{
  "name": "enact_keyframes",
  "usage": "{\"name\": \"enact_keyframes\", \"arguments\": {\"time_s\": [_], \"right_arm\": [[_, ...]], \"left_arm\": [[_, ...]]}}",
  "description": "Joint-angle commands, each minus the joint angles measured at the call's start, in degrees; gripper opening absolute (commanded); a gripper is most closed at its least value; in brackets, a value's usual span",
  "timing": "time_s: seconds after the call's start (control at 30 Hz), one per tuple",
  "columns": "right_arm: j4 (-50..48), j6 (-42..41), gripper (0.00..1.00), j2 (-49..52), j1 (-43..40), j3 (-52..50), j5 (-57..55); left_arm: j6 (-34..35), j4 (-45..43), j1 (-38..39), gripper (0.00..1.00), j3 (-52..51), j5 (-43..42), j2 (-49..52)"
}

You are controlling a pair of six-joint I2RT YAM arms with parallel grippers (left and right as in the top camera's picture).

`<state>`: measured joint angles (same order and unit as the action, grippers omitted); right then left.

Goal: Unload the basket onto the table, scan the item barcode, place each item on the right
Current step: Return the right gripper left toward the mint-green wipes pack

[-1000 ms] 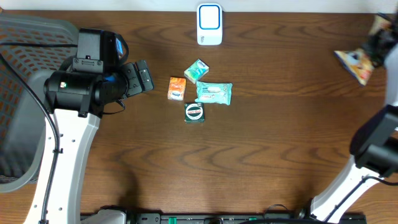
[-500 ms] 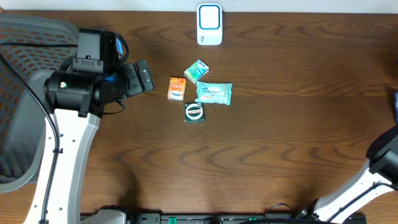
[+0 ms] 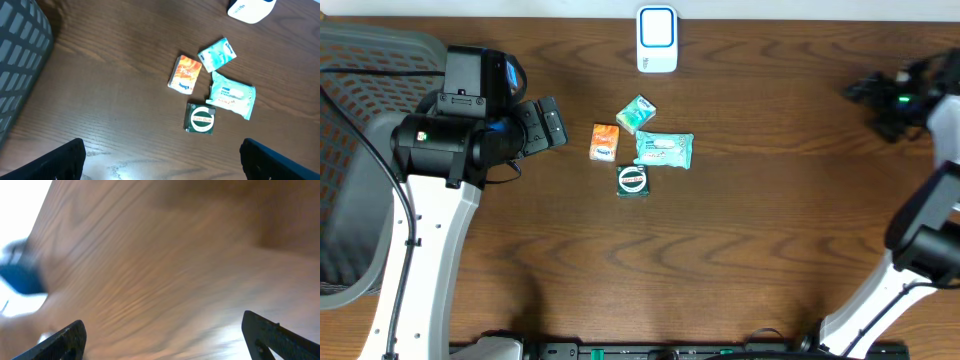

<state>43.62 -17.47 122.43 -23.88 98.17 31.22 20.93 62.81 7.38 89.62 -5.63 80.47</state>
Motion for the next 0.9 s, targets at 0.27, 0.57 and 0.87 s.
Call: {"name": "enact_keyframes", "arguments": {"time_s": [0.27, 0.57, 0.87], "right_arm": [[-3.2, 2.9, 0.99, -0.2, 21.1, -9.1, -4.0], [-16.3, 2.6, 0.66, -0.2, 33.3, -13.2, -4.3], [-24.2, -4.5, 0.32, -0.2, 37.8, -13.2, -11.3]], "left_arm": [[-0.3, 0.2, -0.2, 0.98, 0.7, 0.3, 0.0], [-0.3, 0.2, -0.2, 0.98, 0.7, 0.3, 0.0], [-0.3, 0.2, -0.2, 0.98, 0.7, 0.3, 0.0]]}}
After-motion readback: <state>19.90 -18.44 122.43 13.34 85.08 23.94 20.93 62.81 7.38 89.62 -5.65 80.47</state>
